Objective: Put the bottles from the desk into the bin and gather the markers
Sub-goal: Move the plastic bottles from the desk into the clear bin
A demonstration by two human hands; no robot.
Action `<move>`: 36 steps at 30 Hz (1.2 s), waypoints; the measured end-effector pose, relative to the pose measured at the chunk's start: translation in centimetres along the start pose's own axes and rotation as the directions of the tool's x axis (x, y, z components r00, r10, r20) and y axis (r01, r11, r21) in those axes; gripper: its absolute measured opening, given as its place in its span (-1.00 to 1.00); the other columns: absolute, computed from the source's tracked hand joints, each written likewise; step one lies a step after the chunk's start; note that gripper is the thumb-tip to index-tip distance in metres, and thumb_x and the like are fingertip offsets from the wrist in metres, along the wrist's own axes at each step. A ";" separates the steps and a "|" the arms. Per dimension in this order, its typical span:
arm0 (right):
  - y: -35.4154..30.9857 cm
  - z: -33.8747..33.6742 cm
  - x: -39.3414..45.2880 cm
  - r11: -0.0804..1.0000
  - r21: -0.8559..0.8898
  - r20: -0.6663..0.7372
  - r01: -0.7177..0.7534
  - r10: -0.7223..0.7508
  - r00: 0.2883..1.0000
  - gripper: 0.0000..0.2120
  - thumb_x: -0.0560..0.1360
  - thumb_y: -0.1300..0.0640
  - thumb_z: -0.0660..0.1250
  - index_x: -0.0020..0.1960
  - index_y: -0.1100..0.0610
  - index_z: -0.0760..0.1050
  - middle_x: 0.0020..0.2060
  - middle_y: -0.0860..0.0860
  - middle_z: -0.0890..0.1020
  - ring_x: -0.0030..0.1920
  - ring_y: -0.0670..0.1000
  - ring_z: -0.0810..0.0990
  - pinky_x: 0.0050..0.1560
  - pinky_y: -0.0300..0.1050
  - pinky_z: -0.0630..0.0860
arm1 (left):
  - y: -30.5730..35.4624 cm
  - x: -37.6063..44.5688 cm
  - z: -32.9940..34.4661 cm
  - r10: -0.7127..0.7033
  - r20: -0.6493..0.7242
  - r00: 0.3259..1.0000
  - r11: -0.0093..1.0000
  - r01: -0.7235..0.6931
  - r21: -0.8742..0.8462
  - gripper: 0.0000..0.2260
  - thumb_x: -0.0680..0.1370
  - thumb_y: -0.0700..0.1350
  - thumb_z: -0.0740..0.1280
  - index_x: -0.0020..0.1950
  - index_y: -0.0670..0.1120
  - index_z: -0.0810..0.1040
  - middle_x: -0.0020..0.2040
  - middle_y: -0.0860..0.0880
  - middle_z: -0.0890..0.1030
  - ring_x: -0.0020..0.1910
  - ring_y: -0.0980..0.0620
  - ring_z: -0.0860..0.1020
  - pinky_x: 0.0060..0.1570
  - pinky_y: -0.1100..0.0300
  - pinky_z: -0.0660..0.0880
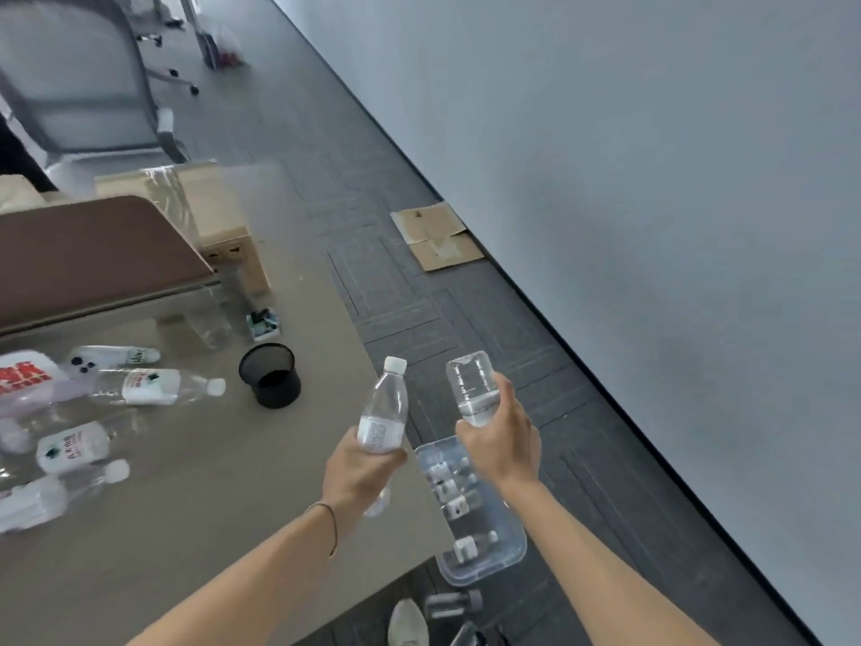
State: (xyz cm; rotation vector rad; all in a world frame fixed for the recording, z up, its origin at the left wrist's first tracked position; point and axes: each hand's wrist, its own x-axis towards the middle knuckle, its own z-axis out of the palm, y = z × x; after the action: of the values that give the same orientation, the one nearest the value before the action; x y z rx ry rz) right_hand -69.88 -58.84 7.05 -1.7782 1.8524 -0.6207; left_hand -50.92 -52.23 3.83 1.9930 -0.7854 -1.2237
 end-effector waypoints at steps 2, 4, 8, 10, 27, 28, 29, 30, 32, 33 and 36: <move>3.6 -0.9 0.7 0.999 0.007 0.013 -0.038 0.038 0.999 -0.27 0.36 -0.04 0.49 0.44 -0.09 0.25 0.13 -0.05 0.64 0.01 0.03 0.64 -0.05 -0.06 0.52 | 0.8 0.0 3.4 0.003 0.007 1.000 1.000 -0.003 0.009 -0.71 0.36 -0.01 0.57 0.02 0.04 0.58 -0.11 0.02 0.69 -0.15 0.04 0.65 -0.24 0.15 0.51; 6.9 -1.4 1.3 0.996 -0.003 0.043 -0.089 0.089 0.995 -0.26 0.39 -0.12 0.49 0.46 -0.07 0.23 0.17 -0.03 0.62 0.03 0.05 0.61 -0.06 -0.05 0.49 | 1.3 0.0 6.3 0.001 0.016 1.000 1.000 -0.001 0.010 -0.69 0.38 0.00 0.59 0.04 0.04 0.58 -0.10 0.04 0.69 -0.14 0.07 0.64 -0.26 0.19 0.47; 12.6 -1.3 2.0 0.971 0.015 0.110 -0.237 0.234 0.966 -0.22 0.41 -0.25 0.37 0.52 -0.06 0.17 0.28 0.03 0.55 0.13 0.10 0.59 0.01 0.04 0.53 | 1.6 0.3 10.8 -0.040 0.060 0.997 0.998 0.038 0.042 -0.58 0.31 0.12 0.61 0.06 0.04 0.59 -0.07 0.03 0.71 -0.13 0.07 0.67 -0.19 0.15 0.55; 14.8 -0.7 2.7 0.946 0.049 0.143 -0.320 0.310 0.940 -0.21 0.42 -0.23 0.33 0.55 -0.04 0.14 0.31 0.08 0.52 0.17 0.15 0.58 0.03 0.04 0.50 | 1.6 0.9 12.5 -0.061 0.090 0.994 0.995 0.053 0.079 -0.50 0.26 0.20 0.56 0.09 0.03 0.58 -0.06 0.00 0.72 -0.13 0.04 0.68 -0.14 0.08 0.62; 24.5 2.7 4.1 0.636 0.210 0.298 -0.743 0.682 0.668 -0.33 0.52 0.10 0.20 0.60 -0.03 0.11 0.29 0.12 0.59 0.09 0.19 0.65 0.08 0.22 0.61 | 2.1 6.5 20.2 -0.156 0.193 0.969 0.875 0.045 0.482 -0.54 0.48 0.05 0.48 0.27 -0.03 0.37 0.03 0.00 0.59 -0.09 0.03 0.63 -0.22 0.13 0.60; 24.8 2.6 4.0 0.635 0.213 0.301 -0.743 0.681 0.668 -0.35 0.53 0.09 0.21 0.59 -0.04 0.14 0.25 0.11 0.61 0.06 0.17 0.66 0.06 0.21 0.62 | 2.0 6.7 20.6 -0.166 0.207 0.964 0.860 0.039 0.508 -0.53 0.49 0.05 0.47 0.28 -0.04 0.36 0.04 -0.01 0.59 -0.08 0.01 0.64 -0.23 0.12 0.60; 25.1 2.5 3.9 0.634 0.214 0.302 -0.743 0.681 0.667 -0.38 0.54 0.09 0.22 0.58 -0.04 0.17 0.22 0.11 0.63 0.04 0.16 0.66 0.07 0.21 0.61 | 1.8 6.9 21.0 -0.178 0.221 0.959 0.843 0.032 0.538 -0.52 0.49 0.05 0.46 0.29 -0.04 0.34 0.06 -0.02 0.59 -0.09 0.00 0.64 -0.27 0.14 0.58; 25.3 2.5 3.8 0.637 0.216 0.298 -0.740 0.679 0.671 -0.40 0.55 0.09 0.23 0.56 -0.04 0.20 0.20 0.12 0.64 0.03 0.14 0.65 0.08 0.21 0.60 | 1.7 7.1 21.4 -0.187 0.234 0.954 0.823 0.022 0.568 -0.51 0.49 0.06 0.45 0.30 -0.03 0.32 0.07 -0.04 0.59 -0.09 -0.02 0.64 -0.33 0.15 0.54; 25.5 2.0 3.6 0.647 0.228 0.286 -0.728 0.670 0.685 -0.44 0.54 0.12 0.24 0.53 -0.03 0.26 0.15 0.13 0.66 -0.05 0.09 0.63 0.06 0.18 0.60 | 1.4 7.4 22.2 -0.189 0.253 0.949 0.781 -0.011 0.624 -0.45 0.45 0.08 0.46 0.34 -0.04 0.31 0.11 -0.07 0.58 -0.08 -0.06 0.64 -0.35 0.16 0.50; 25.5 1.8 3.5 0.655 0.239 0.282 -0.717 0.659 0.697 -0.45 0.54 0.14 0.24 0.52 -0.02 0.28 0.11 0.11 0.66 -0.08 0.05 0.62 0.02 0.15 0.60 | 1.2 7.5 22.5 -0.182 0.261 0.948 0.761 -0.033 0.648 -0.41 0.43 0.07 0.46 0.36 -0.04 0.31 0.14 -0.08 0.57 -0.05 -0.09 0.64 -0.30 0.13 0.54; 25.7 1.4 3.2 0.688 0.260 0.279 -0.678 0.619 0.735 -0.48 0.56 0.17 0.24 0.51 -0.01 0.30 0.04 0.02 0.61 -0.05 0.00 0.61 -0.03 0.03 0.54 | 0.6 7.7 23.7 -0.157 0.303 0.940 0.709 -0.107 0.697 -0.36 0.41 0.00 0.49 0.42 0.01 0.30 0.20 -0.07 0.57 0.06 -0.14 0.63 -0.03 0.00 0.65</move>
State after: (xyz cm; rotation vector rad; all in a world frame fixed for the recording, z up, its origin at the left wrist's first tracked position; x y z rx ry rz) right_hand -88.97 -60.88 -10.37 -0.8101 1.9330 -0.4499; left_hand -69.73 -63.77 -7.78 2.4049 -1.6144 -1.4486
